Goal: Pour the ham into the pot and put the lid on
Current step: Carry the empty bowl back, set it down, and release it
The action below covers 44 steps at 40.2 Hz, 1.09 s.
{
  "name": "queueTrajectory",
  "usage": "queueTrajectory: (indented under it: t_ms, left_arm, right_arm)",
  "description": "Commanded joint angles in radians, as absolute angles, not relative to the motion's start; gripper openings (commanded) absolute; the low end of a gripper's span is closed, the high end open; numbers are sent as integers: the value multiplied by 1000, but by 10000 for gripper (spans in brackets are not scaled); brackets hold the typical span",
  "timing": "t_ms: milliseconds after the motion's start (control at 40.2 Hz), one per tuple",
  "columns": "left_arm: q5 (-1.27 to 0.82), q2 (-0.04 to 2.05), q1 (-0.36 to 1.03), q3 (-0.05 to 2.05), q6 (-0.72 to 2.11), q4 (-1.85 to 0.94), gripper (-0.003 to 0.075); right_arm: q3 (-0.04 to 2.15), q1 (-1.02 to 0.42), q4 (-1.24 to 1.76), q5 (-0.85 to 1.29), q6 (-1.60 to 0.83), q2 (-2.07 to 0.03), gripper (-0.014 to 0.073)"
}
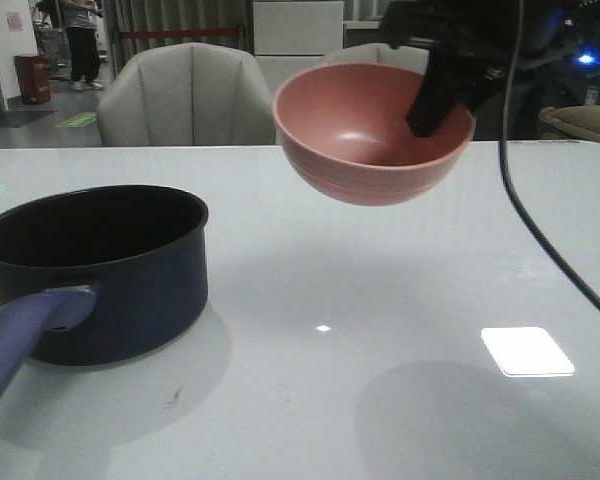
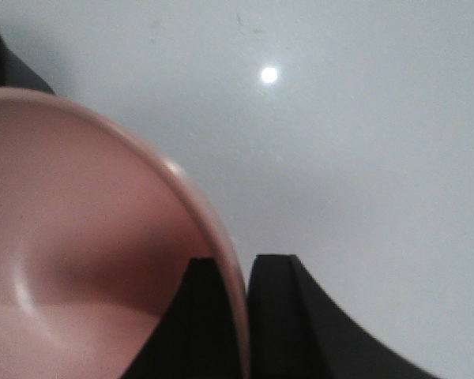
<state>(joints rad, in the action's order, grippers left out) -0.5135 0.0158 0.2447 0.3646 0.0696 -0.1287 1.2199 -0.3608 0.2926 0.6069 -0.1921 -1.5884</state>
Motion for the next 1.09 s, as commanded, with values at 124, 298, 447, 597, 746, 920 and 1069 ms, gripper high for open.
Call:
queueTrajectory:
  t_ms: [124,298,447,597,746,920,1069]
  left_arm:
    - [-443,30,244,392,69,-141,585]
    - [-443,30,244,392,69,-141,585]
    - [-443,30,244,392,69,-141,585]
    - [-443,30,244,392,69,-141,585]
    - [-443,30,244,392,69,-141,585]
    - [-443,30,244,392,69,-141,585]
    - [-443,30,244,392,69,-141,585]
  right_arm:
    - [1254,-292,296,608,-185,-1635,139]
    - [1254,-274,296,616,-185,-1731,139]
    - [1254,-274,295,611,-185,-1779,241]
    - [1254,-274,295,589,-185,-1794,449]
    - [1254,-274,295,578,-185,-1781,508]
    - [1253,-274,293,613,-193,-1694,508]
    - [1231,-274,285,627,-236,-1554,508]
